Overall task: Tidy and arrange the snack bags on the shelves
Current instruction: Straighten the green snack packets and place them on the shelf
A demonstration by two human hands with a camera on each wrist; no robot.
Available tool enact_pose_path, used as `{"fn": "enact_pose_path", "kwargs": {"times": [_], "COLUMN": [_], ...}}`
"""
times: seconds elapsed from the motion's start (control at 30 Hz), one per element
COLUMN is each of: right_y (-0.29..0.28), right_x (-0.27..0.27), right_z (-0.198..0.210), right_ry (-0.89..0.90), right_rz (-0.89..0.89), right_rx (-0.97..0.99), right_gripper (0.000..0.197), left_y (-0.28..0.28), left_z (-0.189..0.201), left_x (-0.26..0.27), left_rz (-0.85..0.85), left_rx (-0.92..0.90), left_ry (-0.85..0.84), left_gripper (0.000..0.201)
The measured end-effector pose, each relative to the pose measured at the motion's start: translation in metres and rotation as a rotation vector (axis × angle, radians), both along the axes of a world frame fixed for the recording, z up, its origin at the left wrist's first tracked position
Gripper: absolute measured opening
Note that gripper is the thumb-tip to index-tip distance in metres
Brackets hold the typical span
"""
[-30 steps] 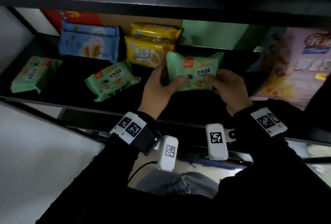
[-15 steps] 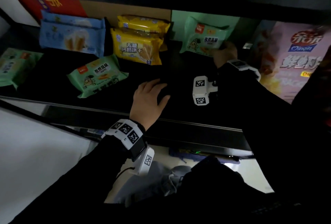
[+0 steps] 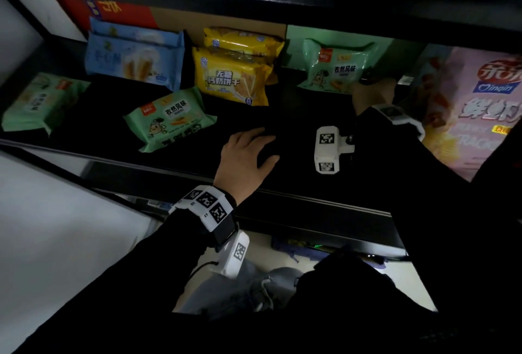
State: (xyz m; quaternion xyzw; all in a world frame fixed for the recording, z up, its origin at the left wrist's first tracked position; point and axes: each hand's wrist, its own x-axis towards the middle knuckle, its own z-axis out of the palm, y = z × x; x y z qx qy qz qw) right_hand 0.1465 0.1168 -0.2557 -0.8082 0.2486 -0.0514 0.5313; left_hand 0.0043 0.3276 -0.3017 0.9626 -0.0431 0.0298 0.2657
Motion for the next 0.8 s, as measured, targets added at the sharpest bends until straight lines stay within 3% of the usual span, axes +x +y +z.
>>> {"fn": "enact_pose_path", "kwargs": {"times": [0.07, 0.13, 0.2, 0.27, 0.4, 0.53, 0.6, 0.7, 0.8], "right_y": [0.014, 0.046, 0.088, 0.130, 0.197, 0.223, 0.223, 0.212, 0.178], "right_x": [-0.008, -0.017, -0.030, -0.040, -0.046, -0.041, -0.040, -0.043, -0.054], "right_z": [0.005, 0.007, 0.010, 0.014, 0.020, 0.017, 0.014, 0.013, 0.016], "right_ry": [-0.100, -0.088, -0.022, 0.021, 0.181, 0.284, 0.310, 0.238, 0.080], "right_rz": [-0.043, 0.140, 0.403, 0.597, 0.837, 0.863, 0.857, 0.837, 0.689], "right_rx": [0.033, 0.080, 0.149, 0.186, 0.142, -0.209, -0.122, 0.069, 0.234], "right_gripper": [0.032, 0.005, 0.014, 0.008, 0.043, 0.063, 0.057, 0.018, 0.010], "left_y": [0.009, 0.025, 0.045, 0.065, 0.087, 0.087, 0.085, 0.082, 0.078], "left_z": [0.003, 0.006, 0.007, 0.006, 0.003, -0.002, -0.004, -0.004, -0.005], "left_x": [-0.004, -0.014, -0.029, -0.043, -0.063, -0.066, -0.064, -0.063, -0.060], "left_rz": [-0.018, -0.002, 0.049, 0.106, 0.164, 0.190, 0.212, 0.229, 0.284], "left_rx": [-0.023, -0.057, -0.068, -0.043, -0.082, -0.104, -0.106, -0.116, -0.087], "left_ry": [0.027, 0.018, -0.034, -0.095, -0.174, -0.273, -0.308, -0.320, -0.244], "left_gripper": [0.043, 0.041, 0.035, 0.030, 0.038, 0.032, 0.027, 0.034, 0.028]}}
